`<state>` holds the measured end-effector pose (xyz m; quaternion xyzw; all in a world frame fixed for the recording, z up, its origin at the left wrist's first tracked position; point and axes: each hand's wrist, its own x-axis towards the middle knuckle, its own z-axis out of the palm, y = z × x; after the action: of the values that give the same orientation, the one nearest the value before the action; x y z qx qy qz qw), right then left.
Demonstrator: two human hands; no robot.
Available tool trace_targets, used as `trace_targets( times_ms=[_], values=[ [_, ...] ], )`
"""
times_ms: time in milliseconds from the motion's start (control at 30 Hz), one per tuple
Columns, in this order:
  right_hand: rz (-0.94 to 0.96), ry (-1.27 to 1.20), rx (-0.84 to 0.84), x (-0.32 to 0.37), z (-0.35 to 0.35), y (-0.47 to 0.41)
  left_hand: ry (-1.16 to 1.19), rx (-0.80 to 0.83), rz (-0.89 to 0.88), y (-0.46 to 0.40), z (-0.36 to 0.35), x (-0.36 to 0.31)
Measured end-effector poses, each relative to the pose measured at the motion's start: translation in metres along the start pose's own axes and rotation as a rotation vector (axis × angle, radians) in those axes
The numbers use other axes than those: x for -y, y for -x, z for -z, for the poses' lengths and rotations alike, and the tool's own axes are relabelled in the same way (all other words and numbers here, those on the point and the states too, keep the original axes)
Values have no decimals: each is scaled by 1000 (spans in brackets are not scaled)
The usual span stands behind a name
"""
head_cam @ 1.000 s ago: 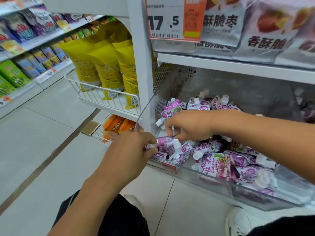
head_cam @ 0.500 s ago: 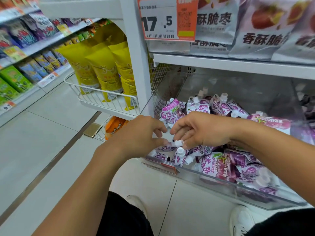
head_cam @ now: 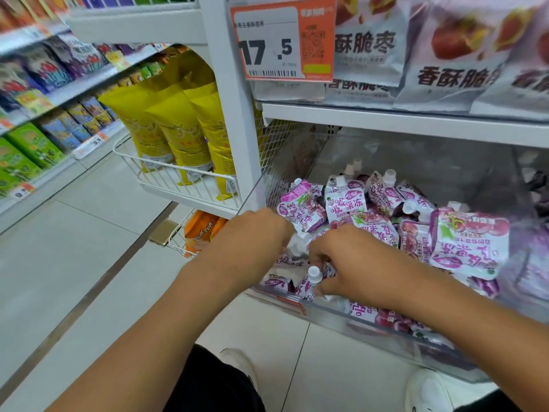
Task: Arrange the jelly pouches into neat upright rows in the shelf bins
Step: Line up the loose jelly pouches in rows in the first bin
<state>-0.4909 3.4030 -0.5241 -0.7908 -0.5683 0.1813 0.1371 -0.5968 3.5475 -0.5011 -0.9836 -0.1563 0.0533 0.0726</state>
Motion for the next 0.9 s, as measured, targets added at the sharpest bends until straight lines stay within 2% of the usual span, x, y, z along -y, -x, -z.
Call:
trace_targets(
  times_ms=[67, 133, 233, 300, 433, 567, 633, 767, 833, 900],
  values=[
    [59, 36, 7, 2, 4, 3, 43, 23, 26, 2, -2, 17],
    [81, 40, 11, 0, 11, 7, 39, 27, -35, 6, -5, 29],
    [69, -123, -61, -8, 29, 13, -17, 62, -126, 11, -9, 34],
    [34, -186, -134, -14, 44, 19, -37, 78, -185, 11, -7, 39],
    [-78, -138, -280, -24, 60, 23, -89, 126, -308, 8, -4, 49],
    [-186, -233, -435, -8, 42, -8, -107, 64, -345, 8, -8, 49],
    [-141, -249, -331, 3, 24, -31, -124, 47, -323, 14, -9, 45],
    [-49, -207, 102, 6, -2, -61, -115, -17, -268, 30, -26, 40],
    [-19, -241, 219, 4, -3, -65, -102, -73, -277, 33, -37, 42],
    [-13, -256, 282, 3, 0, -67, -25, -103, -205, 34, -38, 41]
  ],
)
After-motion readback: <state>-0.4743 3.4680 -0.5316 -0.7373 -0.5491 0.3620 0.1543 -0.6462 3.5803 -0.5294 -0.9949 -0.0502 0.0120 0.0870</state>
